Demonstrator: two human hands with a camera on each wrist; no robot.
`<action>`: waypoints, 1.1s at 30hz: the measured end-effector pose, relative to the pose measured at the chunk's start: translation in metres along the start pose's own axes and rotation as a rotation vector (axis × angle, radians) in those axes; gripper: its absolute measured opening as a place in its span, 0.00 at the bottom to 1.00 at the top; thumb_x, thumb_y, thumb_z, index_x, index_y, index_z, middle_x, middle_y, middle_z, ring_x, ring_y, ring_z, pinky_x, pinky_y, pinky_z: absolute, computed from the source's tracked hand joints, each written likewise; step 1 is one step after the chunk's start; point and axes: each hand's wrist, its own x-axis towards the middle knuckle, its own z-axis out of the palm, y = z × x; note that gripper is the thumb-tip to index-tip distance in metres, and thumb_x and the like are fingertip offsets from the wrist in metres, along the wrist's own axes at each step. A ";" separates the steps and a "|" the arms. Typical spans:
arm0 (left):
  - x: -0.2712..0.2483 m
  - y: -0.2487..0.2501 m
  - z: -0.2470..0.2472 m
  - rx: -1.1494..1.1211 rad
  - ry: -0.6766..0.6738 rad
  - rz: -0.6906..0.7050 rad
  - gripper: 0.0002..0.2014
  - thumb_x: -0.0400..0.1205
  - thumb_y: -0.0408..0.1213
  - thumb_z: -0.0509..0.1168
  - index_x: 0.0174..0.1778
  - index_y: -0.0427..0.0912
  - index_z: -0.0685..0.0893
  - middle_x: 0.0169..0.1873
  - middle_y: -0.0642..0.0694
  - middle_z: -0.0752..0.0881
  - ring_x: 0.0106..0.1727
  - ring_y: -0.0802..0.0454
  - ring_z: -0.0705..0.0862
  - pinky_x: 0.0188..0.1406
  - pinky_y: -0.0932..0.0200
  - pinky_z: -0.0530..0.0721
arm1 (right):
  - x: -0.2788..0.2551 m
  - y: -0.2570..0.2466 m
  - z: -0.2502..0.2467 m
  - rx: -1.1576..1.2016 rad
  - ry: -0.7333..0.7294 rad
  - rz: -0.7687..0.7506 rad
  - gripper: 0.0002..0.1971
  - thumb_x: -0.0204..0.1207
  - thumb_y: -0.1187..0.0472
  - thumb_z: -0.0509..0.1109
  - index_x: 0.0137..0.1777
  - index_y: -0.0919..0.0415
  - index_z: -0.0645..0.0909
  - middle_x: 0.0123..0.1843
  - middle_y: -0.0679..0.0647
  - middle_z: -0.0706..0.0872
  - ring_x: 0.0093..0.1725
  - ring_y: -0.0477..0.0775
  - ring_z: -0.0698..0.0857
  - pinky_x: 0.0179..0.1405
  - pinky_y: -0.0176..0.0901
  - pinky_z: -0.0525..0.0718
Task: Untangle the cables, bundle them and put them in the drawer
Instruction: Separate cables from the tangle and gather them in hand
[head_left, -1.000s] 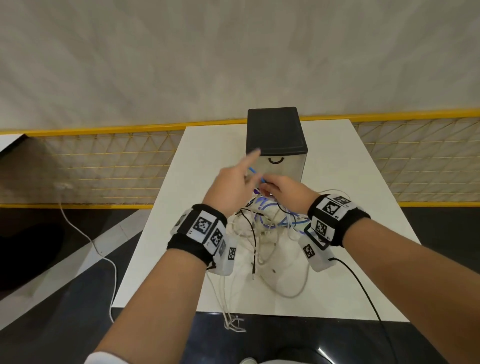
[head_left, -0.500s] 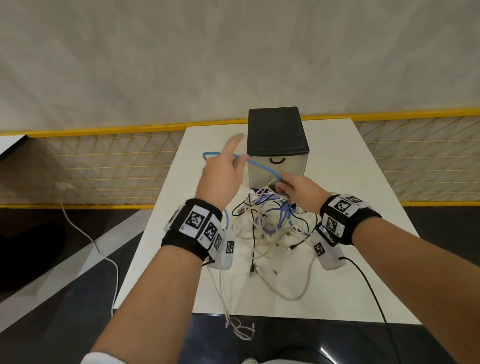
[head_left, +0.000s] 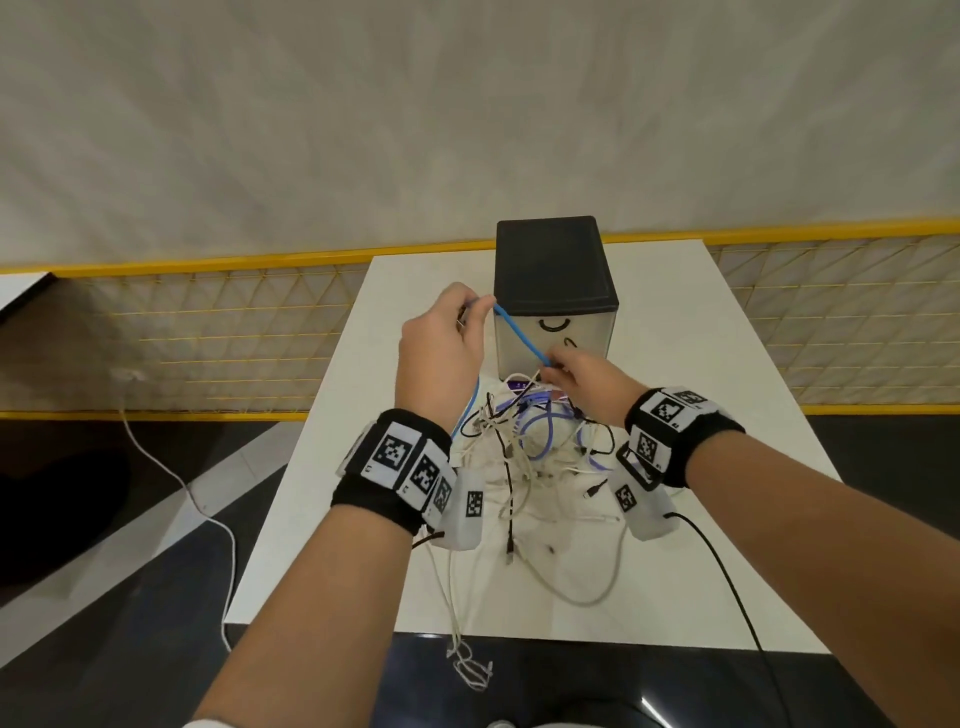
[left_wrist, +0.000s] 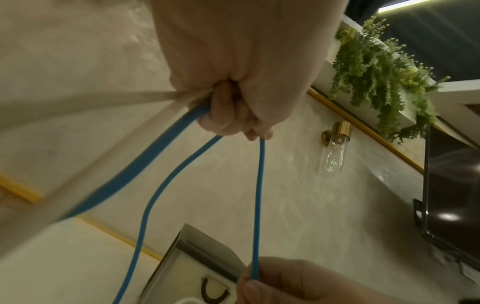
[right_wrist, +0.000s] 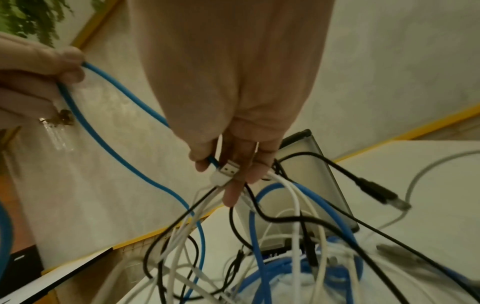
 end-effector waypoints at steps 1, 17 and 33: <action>-0.002 0.000 0.001 -0.013 0.017 -0.008 0.10 0.88 0.45 0.63 0.45 0.42 0.81 0.24 0.56 0.74 0.24 0.58 0.72 0.24 0.73 0.69 | 0.003 -0.001 -0.002 -0.021 -0.015 0.008 0.08 0.86 0.57 0.58 0.55 0.60 0.76 0.46 0.55 0.83 0.39 0.48 0.83 0.43 0.42 0.80; -0.007 -0.002 -0.022 -0.073 -0.332 0.015 0.07 0.85 0.45 0.67 0.44 0.50 0.85 0.35 0.49 0.86 0.36 0.57 0.79 0.35 0.69 0.73 | -0.028 -0.056 -0.027 0.196 0.019 -0.198 0.23 0.80 0.55 0.68 0.75 0.53 0.70 0.66 0.51 0.79 0.62 0.45 0.79 0.55 0.33 0.80; -0.047 0.025 -0.072 -0.502 -0.065 -0.046 0.05 0.87 0.44 0.63 0.51 0.50 0.83 0.25 0.61 0.77 0.25 0.59 0.69 0.27 0.66 0.67 | -0.167 -0.086 0.042 -0.241 -0.758 -0.403 0.20 0.84 0.44 0.57 0.56 0.58 0.84 0.49 0.53 0.90 0.43 0.47 0.85 0.49 0.44 0.82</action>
